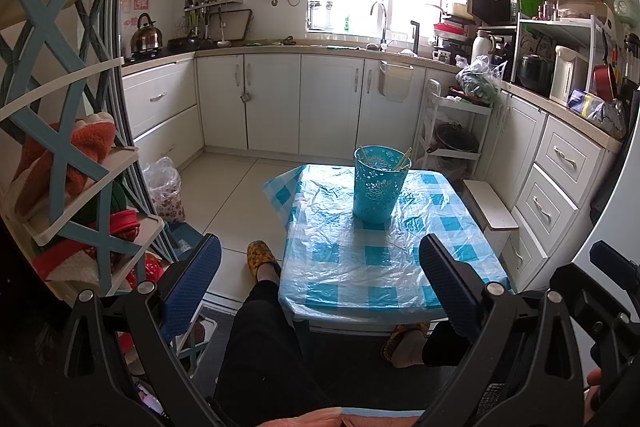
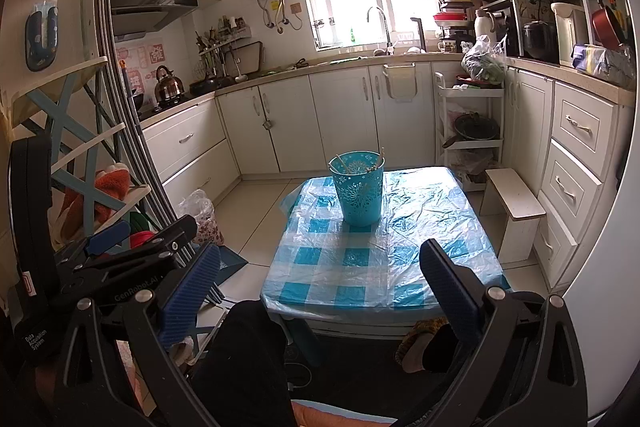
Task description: Organize utensils
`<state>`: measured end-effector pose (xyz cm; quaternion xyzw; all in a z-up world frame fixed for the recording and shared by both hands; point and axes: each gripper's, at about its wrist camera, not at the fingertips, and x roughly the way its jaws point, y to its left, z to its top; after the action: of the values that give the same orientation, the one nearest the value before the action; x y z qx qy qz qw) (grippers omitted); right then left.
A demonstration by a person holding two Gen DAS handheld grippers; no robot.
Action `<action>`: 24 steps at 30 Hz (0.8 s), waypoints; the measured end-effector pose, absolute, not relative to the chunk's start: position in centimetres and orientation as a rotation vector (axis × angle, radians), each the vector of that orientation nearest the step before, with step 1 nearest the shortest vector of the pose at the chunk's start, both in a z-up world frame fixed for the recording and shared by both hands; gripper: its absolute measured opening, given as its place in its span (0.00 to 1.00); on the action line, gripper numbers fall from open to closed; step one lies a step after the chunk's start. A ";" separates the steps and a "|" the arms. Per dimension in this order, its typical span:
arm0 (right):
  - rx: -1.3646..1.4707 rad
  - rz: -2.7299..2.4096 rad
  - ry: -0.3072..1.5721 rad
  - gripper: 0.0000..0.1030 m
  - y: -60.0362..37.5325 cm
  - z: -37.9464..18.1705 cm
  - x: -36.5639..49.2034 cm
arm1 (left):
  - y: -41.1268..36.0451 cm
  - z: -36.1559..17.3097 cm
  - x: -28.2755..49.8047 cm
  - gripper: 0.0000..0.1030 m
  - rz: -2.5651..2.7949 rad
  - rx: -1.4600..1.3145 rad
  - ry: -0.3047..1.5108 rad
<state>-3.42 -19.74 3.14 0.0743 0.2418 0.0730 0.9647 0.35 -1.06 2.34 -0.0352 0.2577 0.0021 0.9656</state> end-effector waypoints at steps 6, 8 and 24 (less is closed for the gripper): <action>0.151 0.148 0.492 0.93 -19.7 3.1 -3.4 | -1.0 2.3 0.3 0.93 0.004 -0.071 0.522; 0.150 0.150 0.492 0.93 -19.8 3.1 -3.4 | -1.0 2.3 0.3 0.93 0.005 -0.072 0.521; 0.154 0.155 0.501 0.93 -19.6 2.6 -3.5 | -0.8 2.3 0.3 0.93 -0.022 -0.083 0.528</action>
<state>-3.52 -19.57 2.59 0.0762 0.2476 0.0767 0.9628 0.32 -0.80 2.28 -0.0408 0.2606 -0.0107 0.9645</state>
